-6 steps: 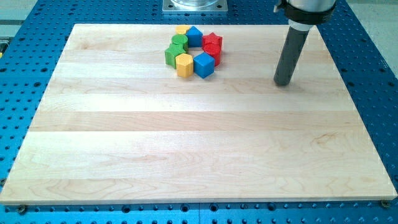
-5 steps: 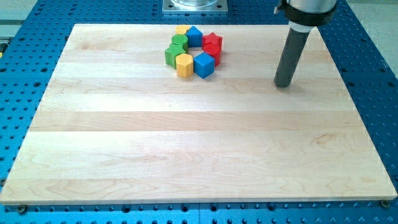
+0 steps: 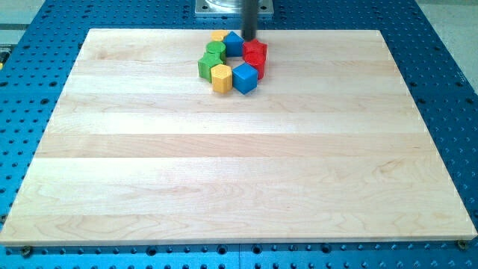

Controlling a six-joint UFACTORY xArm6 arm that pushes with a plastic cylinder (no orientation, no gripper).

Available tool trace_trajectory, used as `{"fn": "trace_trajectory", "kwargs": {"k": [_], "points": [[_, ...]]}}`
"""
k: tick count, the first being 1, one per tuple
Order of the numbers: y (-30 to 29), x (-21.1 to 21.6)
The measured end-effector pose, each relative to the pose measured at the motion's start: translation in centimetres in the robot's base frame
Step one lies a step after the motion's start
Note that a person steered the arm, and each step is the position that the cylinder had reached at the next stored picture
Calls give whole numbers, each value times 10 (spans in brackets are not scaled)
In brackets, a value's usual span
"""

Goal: Place your arm above the triangle

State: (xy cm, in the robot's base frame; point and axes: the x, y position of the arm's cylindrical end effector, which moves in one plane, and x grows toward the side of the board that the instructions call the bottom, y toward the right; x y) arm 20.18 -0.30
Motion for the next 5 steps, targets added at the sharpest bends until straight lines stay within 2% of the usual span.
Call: {"fn": "trace_trajectory", "kwargs": {"k": [1, 2, 3, 4, 5], "points": [[-40, 0], [-43, 3], [17, 9], [21, 8], [10, 32]]}}
